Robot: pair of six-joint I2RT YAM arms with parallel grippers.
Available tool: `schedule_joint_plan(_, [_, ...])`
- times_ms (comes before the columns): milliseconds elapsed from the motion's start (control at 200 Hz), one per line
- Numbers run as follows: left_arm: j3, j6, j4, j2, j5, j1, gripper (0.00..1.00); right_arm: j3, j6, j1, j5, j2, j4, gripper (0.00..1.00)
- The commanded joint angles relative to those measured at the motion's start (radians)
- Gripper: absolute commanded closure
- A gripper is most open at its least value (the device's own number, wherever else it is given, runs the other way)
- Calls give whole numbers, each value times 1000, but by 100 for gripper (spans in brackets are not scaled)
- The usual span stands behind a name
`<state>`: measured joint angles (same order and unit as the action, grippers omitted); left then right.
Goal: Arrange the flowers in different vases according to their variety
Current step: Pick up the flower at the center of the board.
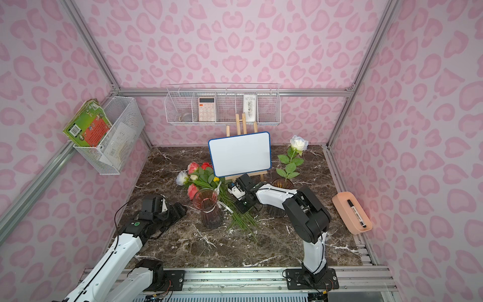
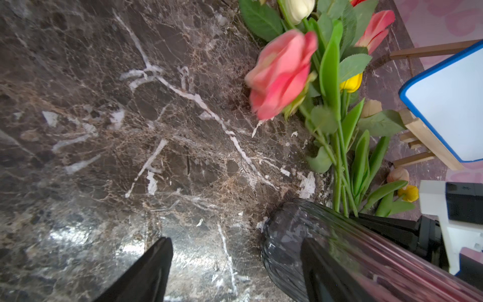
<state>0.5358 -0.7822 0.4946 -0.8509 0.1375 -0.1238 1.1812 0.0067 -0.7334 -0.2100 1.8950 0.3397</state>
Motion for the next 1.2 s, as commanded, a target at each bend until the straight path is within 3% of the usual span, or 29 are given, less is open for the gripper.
schedule_joint_plan(0, [9,8,12,10,-10,0,18,6,10,2,40,-41,12,100])
schedule_joint_plan(340, [21,8,47,64,-21,1,18,-60,-7,-1,3,-283,-101,100])
schedule_joint_plan(710, [102,31,62,64,1,1,15,-85,4,2,32,-361,-190,100])
schedule_joint_plan(865, [200,36,51,8,53,0,15,-68,6,2,17,-358,-222,100])
schedule_joint_plan(965, [263,41,46,-25,67,0,15,-59,3,8,-57,-334,-290,100])
schedule_joint_plan(1195, [359,42,-8,-121,154,0,14,131,-34,16,-174,-159,-257,100])
